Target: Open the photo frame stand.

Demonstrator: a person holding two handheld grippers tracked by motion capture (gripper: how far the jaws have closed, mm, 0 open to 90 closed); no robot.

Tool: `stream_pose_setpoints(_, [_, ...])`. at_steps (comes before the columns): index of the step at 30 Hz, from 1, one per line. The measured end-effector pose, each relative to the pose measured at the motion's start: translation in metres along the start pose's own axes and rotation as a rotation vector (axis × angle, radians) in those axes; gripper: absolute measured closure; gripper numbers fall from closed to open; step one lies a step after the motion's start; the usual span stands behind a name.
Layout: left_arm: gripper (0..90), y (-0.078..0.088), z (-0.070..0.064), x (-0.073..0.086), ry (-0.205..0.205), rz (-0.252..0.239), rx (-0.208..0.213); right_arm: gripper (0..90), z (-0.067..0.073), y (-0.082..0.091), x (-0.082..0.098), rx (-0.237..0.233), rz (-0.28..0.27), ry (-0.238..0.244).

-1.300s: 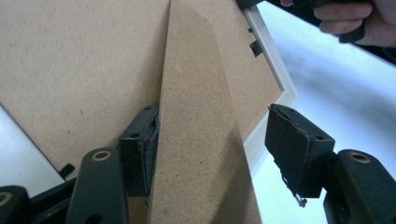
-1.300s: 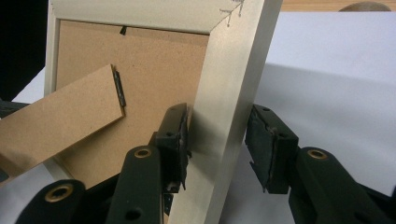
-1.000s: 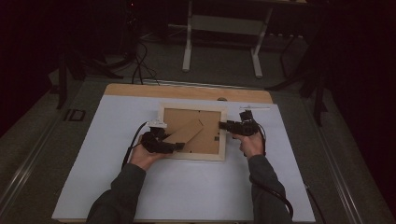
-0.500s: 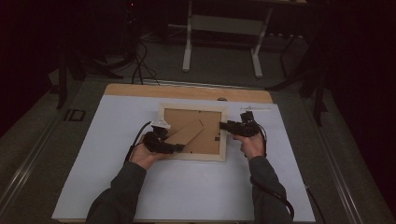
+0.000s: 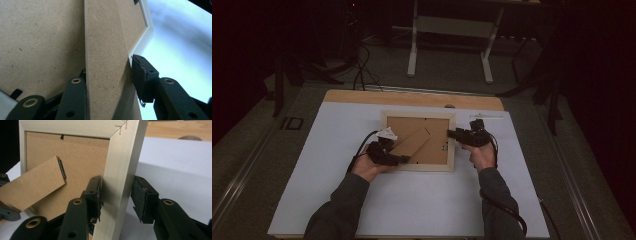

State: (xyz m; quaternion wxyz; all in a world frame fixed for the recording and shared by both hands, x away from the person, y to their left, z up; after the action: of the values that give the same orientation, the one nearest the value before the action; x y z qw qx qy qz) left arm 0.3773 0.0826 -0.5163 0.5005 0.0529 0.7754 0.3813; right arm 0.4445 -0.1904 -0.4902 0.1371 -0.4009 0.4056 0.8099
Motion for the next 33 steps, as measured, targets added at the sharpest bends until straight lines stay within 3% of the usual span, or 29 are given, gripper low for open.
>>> stream_pose_setpoints(14, [67.7,-0.004,-0.002,-0.006,-0.022,-0.004,-0.03,61.9,0.007,0.011,-0.009,0.025,-0.057,0.053])
stream_pose_setpoints(22, [69.6,-0.004,0.0,-0.007,-0.01,-0.006,-0.059,62.2,0.014,0.016,-0.012,0.062,-0.089,0.099])
stream_pose_setpoints(33, [75.5,-0.001,0.006,-0.009,-0.012,-0.005,-0.075,62.1,0.022,0.017,-0.015,0.072,-0.106,0.153])
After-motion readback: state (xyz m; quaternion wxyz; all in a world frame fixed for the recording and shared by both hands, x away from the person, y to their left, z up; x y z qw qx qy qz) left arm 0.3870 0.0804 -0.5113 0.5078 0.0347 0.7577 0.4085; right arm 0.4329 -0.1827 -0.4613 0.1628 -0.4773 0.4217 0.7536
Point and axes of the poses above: each handheld gripper's, and its own axes: y roughly backward along the jaws, x roughly out of its underside, z roughly to its left, the point moved 4 cm from there along -y, roughly forward along the jaws, and after that the axes turned 2 degrees about -y, right-handed, at the moved point
